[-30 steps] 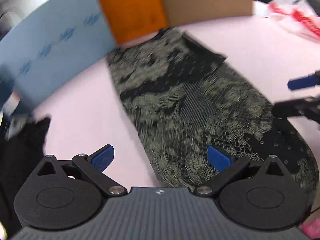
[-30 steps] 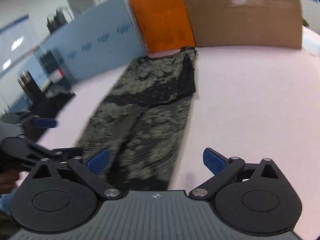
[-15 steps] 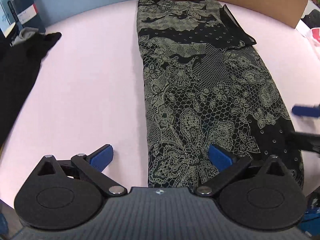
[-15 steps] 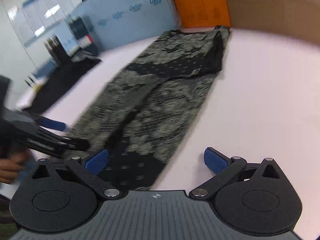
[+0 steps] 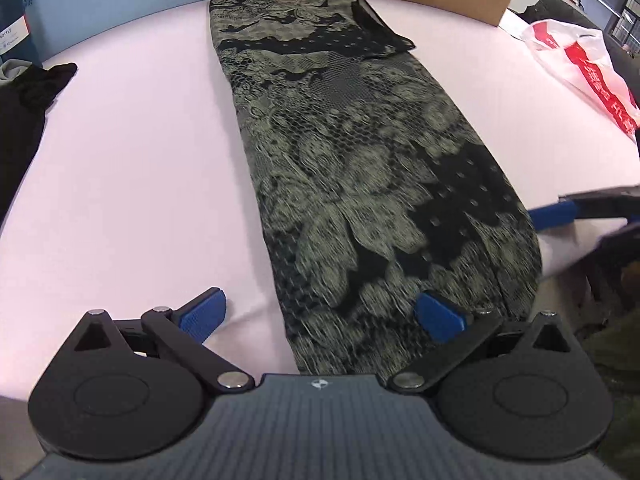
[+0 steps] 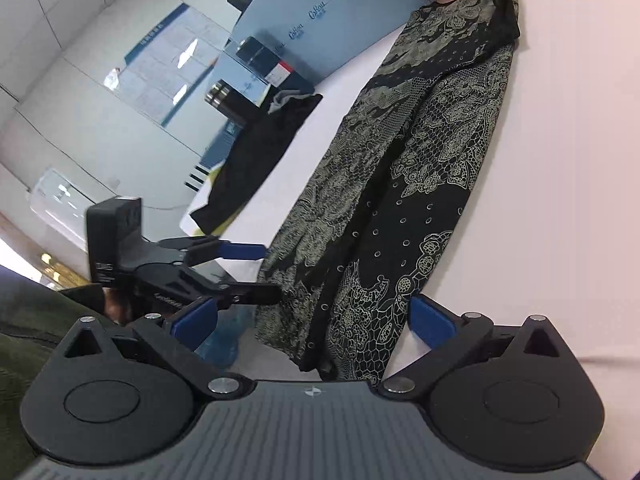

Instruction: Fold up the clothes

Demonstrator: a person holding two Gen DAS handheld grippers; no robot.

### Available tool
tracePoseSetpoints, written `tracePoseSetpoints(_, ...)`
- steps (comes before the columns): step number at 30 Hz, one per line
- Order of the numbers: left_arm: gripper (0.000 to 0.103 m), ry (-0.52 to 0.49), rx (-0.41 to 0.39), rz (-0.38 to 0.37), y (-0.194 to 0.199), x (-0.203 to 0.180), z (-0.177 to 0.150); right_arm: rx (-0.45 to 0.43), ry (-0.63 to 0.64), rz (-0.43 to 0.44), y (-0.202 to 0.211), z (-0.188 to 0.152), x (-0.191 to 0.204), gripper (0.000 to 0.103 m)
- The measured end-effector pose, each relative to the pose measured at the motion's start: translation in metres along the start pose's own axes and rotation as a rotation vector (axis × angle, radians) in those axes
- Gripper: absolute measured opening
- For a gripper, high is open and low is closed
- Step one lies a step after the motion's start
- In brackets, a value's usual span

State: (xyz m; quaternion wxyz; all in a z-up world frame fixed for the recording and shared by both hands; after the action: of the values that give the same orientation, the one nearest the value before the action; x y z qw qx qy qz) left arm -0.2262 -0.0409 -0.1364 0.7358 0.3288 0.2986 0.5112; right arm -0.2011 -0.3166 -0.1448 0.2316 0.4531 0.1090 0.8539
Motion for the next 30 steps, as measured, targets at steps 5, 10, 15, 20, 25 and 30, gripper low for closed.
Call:
tracePoseSetpoints(5, 0.1, -0.027, 0.012, -0.049, 0.01, -0.007, -0.008, 0.067, 0.027, 0.02, -0.006, -0.008, 0.01, 0.103)
tracePoseSetpoints(10, 0.092, -0.045, 0.049, -0.012, 0.009, -0.013, -0.012, 0.083, 0.0, 0.006, -0.007, -0.011, 0.008, 0.101)
tracePoseSetpoints(15, 0.088, -0.057, 0.112, 0.052, -0.002, -0.022, -0.005, 0.066, 0.021, -0.017, -0.015, -0.011, 0.01, 0.101)
tracePoseSetpoints(20, 0.088, -0.056, 0.133, 0.082, -0.006, -0.023, -0.004, 0.063, 0.024, -0.013, -0.016, -0.011, 0.009, 0.1)
tracePoseSetpoints(25, 0.088, -0.05, 0.143, 0.092, -0.008, -0.023, -0.001, 0.061, 0.034, -0.05, -0.014, -0.009, 0.007, 0.08)
tracePoseSetpoints(30, 0.061, -0.078, 0.119, 0.108, -0.004, -0.023, 0.005, 0.055, -0.131, -0.108, -0.012, -0.004, -0.029, 0.003)
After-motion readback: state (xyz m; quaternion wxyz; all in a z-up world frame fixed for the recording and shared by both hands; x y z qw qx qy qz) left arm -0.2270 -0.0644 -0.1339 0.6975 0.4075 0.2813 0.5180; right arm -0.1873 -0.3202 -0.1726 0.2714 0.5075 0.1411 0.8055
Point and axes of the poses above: each gripper's, at about its wrist camera, not at the fingertips, and y roughly against the way its jaws point, x to its left, z to its top, the point moved 3 cm from there along -y, roughly the way its jaws point, and after that the axes turned 7 degrees about -x, right-handed, at the moved point
